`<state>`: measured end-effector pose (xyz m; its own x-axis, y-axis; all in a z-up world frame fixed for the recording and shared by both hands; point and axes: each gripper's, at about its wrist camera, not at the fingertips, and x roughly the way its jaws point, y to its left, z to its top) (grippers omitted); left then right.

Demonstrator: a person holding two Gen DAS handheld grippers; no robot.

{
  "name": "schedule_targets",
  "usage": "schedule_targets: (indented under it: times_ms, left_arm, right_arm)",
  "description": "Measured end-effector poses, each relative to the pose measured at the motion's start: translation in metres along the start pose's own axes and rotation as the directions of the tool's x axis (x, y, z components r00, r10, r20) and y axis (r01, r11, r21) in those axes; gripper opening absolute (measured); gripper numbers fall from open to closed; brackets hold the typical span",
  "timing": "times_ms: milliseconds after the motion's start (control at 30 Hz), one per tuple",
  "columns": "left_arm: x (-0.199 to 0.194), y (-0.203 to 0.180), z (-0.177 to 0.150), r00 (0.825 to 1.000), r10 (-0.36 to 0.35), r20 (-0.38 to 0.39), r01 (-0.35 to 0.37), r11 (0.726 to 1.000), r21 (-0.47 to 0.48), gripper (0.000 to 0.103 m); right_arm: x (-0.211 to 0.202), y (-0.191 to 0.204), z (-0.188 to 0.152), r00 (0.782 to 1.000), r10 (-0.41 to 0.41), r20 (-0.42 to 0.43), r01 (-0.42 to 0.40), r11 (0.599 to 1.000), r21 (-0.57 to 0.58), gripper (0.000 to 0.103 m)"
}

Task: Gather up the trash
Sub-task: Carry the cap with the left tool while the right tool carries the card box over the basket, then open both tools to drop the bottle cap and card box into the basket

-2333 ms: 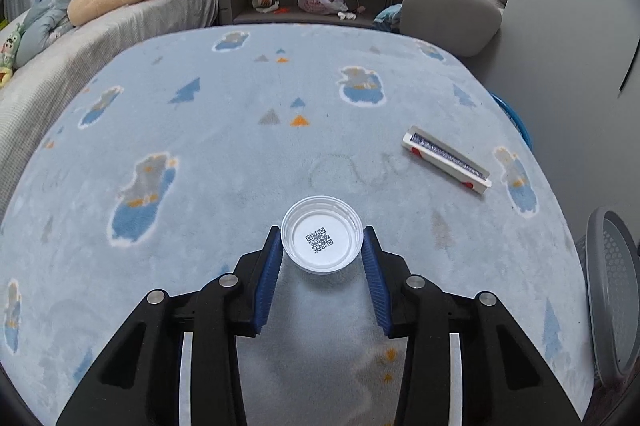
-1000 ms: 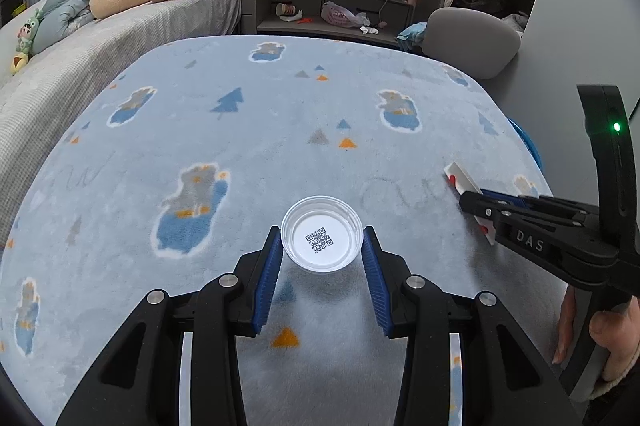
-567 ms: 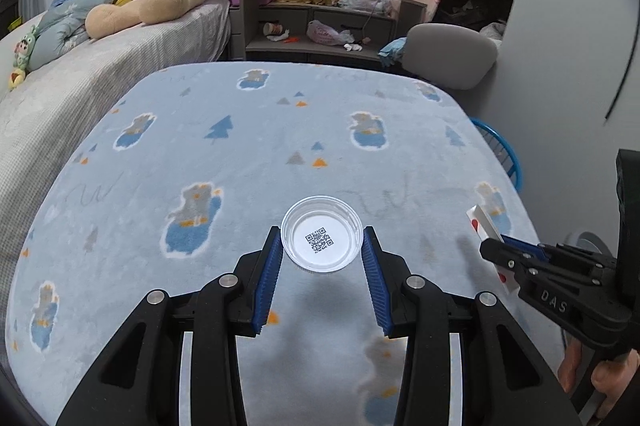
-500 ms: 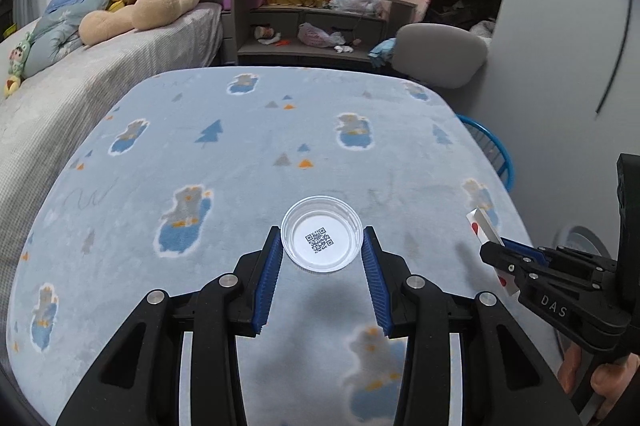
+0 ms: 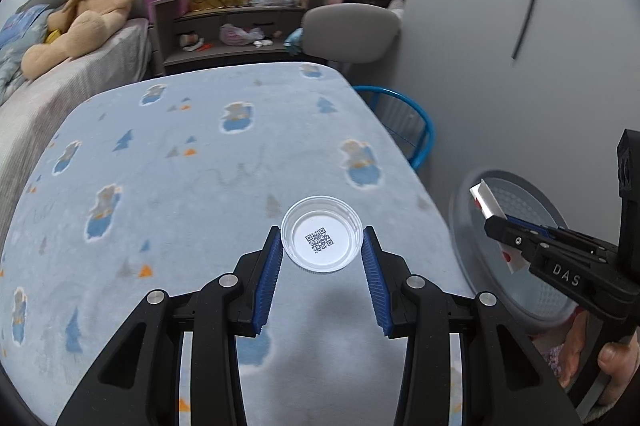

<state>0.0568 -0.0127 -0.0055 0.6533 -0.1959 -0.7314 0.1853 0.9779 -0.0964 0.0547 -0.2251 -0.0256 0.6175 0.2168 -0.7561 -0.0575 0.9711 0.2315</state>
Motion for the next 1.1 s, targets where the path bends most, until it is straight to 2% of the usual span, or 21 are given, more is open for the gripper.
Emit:
schedule_targets:
  times_ms: [367, 767, 1100]
  left_arm:
    - [0.015, -0.075, -0.005, 0.996, -0.083, -0.045, 0.088, 0.989, 0.12, 0.039]
    - [0.053, -0.138, 0.007, 0.985, -0.153, -0.085, 0.167, 0.967, 0.19, 0.039]
    - [0.077, -0.185, 0.011, 0.978, -0.181, -0.107, 0.203, 0.945, 0.257, 0.039]
  right_arm:
    - [-0.032, -0.085, -0.038, 0.994, -0.106, 0.024, 0.1, 0.979, 0.176, 0.017]
    - [-0.035, -0.126, -0.058, 0.986, -0.168, 0.014, 0.159, 0.952, 0.262, 0.018]
    - [-0.041, -0.15, -0.062, 0.984, -0.177, 0.03, 0.156, 0.928, 0.338, 0.019]
